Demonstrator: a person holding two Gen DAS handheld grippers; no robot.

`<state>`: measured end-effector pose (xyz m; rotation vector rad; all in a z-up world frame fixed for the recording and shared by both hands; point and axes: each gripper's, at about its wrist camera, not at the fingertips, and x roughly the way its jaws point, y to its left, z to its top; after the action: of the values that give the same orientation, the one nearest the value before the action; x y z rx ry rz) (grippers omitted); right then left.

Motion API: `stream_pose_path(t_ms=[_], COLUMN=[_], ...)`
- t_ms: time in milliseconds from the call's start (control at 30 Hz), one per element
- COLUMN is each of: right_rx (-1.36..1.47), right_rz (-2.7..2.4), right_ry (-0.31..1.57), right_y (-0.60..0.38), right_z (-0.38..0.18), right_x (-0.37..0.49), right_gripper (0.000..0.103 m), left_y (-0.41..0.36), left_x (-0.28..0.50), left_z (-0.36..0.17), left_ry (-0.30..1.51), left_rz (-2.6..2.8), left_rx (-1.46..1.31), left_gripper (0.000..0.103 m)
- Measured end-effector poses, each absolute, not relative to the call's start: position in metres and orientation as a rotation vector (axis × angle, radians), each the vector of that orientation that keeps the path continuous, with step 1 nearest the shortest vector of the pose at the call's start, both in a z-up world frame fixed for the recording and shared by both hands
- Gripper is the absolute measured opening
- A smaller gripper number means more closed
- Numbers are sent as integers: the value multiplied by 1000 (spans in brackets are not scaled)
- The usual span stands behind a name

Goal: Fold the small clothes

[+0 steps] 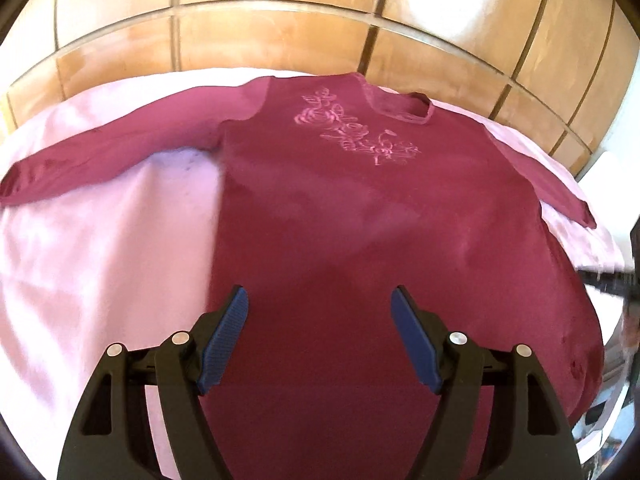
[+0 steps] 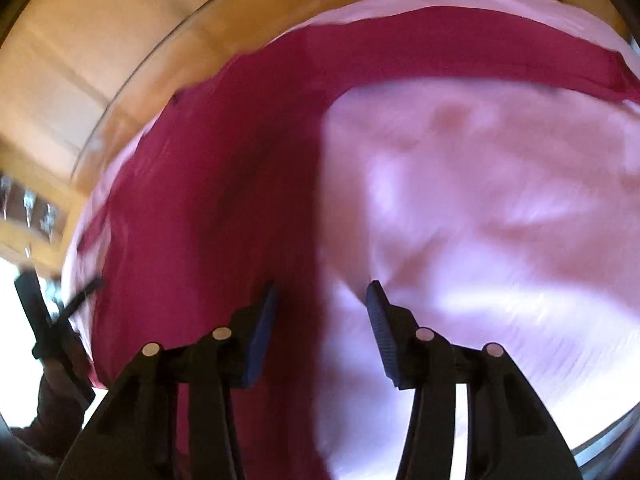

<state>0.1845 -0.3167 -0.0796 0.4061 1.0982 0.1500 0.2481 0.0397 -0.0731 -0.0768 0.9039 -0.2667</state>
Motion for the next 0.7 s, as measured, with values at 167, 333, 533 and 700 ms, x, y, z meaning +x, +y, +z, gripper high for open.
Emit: stream_pose_path(t_ms=[167, 333, 533, 700], right_rx=[347, 210, 189, 231], right_rz=[134, 77, 34, 61], right_ry=[1138, 1140, 1160, 1144], right_y=[-294, -284, -306, -307], right_z=[-82, -80, -87, -88], right_x=[157, 158, 145, 155], right_gripper=[12, 8, 7, 20], left_y=[49, 49, 49, 52], left_x=[235, 218, 184, 185], left_z=[-77, -88, -95, -83], left_ry=[898, 917, 926, 937], left_rz=[-283, -301, -317, -328], left_rx=[-79, -48, 58, 31], left_gripper=[73, 73, 73, 73])
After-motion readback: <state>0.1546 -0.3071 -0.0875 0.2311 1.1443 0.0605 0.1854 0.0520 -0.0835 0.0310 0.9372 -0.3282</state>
